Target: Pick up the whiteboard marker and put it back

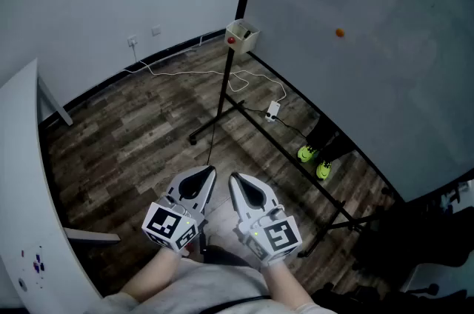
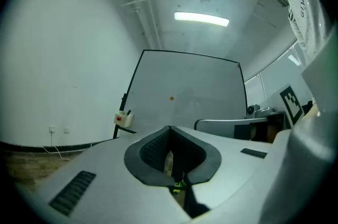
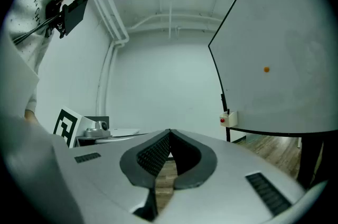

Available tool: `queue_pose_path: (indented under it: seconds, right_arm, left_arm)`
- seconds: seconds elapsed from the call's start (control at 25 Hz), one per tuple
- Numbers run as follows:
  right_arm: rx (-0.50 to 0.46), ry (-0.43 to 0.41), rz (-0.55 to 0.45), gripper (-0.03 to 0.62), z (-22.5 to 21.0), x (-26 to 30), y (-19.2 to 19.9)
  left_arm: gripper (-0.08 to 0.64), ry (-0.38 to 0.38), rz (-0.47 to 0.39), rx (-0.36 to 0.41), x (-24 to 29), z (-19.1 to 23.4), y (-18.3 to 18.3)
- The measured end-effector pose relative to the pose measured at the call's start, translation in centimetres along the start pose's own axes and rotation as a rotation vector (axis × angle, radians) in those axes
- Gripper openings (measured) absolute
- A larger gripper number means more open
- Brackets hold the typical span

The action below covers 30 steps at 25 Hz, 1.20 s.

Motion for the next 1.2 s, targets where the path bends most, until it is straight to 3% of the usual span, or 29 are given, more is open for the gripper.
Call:
queue_pose_path:
  seconds: [0.48,0.68,1.08,1.2]
  right_arm:
    - [0.011,-0.019,-0.016,0.018,-4.8,-0.2,-0.3]
    - [0.025,-0.026,-0.037,0.018,-6.4,-0.6,-0.4]
    - [0.04,-0.01,-0.049,0.02,-10.1,0.0,-0.2]
    - [0.045,0.011,-0.049,0.02,-12.0,1.2,0.1]
  left_arm:
    - [0.015,-0.037,-0.009,0.005,4.2,-1.0,0.3]
    - [0.015,-0.066,-0.016,0.041,4.9,-1.1,0.2]
    - [0.015,-0.105,-0.012,0.041,8.0,0.7,1.0]
    - [0.015,-0.132,-0.051,0.069,10.1,1.6,0.5]
Point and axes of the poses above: the fingertips, and each gripper's own axes: x forward along the fingers, z to its left, y out of its underside, the point moved 2 cm from there along -x, backward along the fingers, and after that the axes turned 15 degrees about -y, right-handed, at the moved point
